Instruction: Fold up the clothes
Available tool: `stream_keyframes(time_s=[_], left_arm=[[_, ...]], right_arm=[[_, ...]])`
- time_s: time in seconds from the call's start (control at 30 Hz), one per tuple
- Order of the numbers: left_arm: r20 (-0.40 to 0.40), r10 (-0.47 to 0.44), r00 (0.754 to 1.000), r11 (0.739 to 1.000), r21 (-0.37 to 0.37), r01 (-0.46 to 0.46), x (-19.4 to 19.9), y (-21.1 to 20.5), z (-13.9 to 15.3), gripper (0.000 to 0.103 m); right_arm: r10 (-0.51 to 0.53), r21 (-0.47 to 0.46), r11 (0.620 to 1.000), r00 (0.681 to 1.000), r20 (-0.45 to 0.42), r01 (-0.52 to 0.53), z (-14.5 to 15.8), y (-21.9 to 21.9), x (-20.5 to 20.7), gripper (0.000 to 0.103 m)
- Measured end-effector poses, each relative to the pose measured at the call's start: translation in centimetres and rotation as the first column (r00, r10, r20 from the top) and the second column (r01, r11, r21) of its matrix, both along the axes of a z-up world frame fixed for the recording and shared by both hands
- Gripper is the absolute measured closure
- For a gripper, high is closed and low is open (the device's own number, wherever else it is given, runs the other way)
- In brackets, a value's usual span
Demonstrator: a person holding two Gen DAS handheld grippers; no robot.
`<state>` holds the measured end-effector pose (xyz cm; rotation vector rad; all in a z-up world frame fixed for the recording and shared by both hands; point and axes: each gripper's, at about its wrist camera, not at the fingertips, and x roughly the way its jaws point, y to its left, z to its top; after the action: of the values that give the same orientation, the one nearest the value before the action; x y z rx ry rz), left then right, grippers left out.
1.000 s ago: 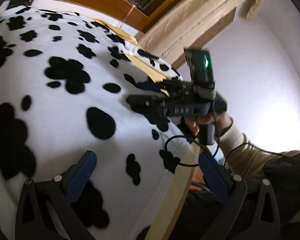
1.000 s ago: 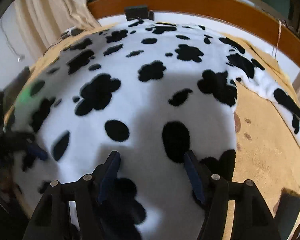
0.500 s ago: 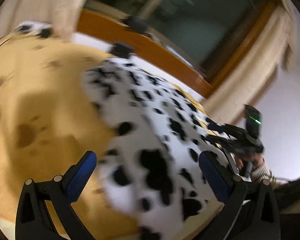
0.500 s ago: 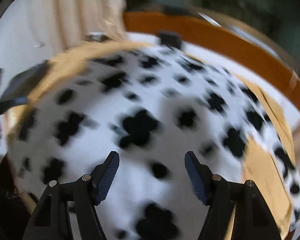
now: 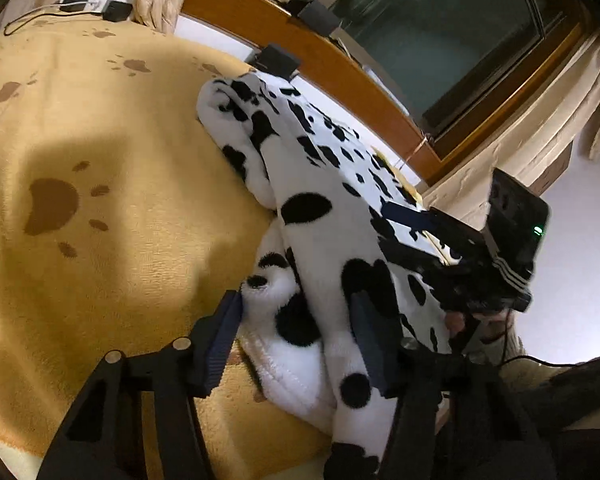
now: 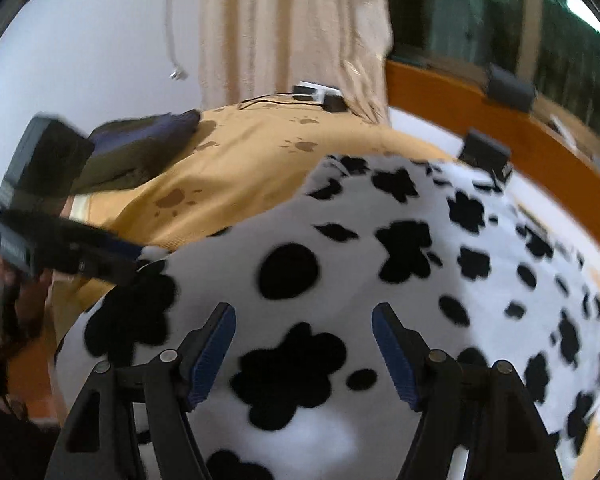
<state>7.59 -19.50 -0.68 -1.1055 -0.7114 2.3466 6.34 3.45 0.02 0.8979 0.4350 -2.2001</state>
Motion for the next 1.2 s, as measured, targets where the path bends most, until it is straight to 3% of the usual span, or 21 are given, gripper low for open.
stream_keyframes(time_s=[0.2, 0.47, 0.73, 0.83, 1.0, 1.07, 1.2], left_arm=[[0.047, -0.025, 0.999, 0.999, 0.022, 0.024, -0.8, 0.7, -0.6, 0.068], [0.081, 0.019, 0.997, 0.983, 0.181, -0.033, 0.5, -1.6, -1.4, 0.068], [0.121, 0.078, 0.99, 0.957, 0.269, -0.108, 0.3, -2.9, -2.2, 0.068], [0.131, 0.081, 0.988, 0.97, 0.217, -0.108, -0.2, -2.3, -2.1, 0.068], [0.121, 0.09, 0.989, 0.995, 0.021, -0.093, -0.7, 0.1, -1.0, 0.072], [0.121, 0.103, 0.987, 0.995, -0.016, -0.102, -0.8, 0.5, -0.9, 0.082], [0.102, 0.138, 0.985, 0.99, -0.052, -0.134, -0.9, 0.2, 0.2, 0.086]], right_arm=[[-0.134, -0.033, 0.99, 0.988, 0.072, 0.137, -2.5, 2.7, -3.1, 0.03], [-0.208, -0.209, 0.941, 0.944, 0.256, 0.264, -3.1, 7.1, -6.2, 0.03], [-0.2, -0.22, 0.94, 0.944, 0.264, 0.261, -3.1, 7.0, -6.0, 0.03], [-0.197, -0.217, 0.942, 0.945, 0.262, 0.257, -3.1, 7.0, -5.9, 0.03], [-0.192, -0.214, 0.944, 0.947, 0.258, 0.25, -3.1, 6.9, -5.7, 0.03], [-0.189, -0.212, 0.946, 0.948, 0.257, 0.247, -3.1, 6.9, -5.6, 0.029], [-0.189, -0.215, 0.945, 0.947, 0.258, 0.247, -3.1, 6.9, -5.5, 0.029]])
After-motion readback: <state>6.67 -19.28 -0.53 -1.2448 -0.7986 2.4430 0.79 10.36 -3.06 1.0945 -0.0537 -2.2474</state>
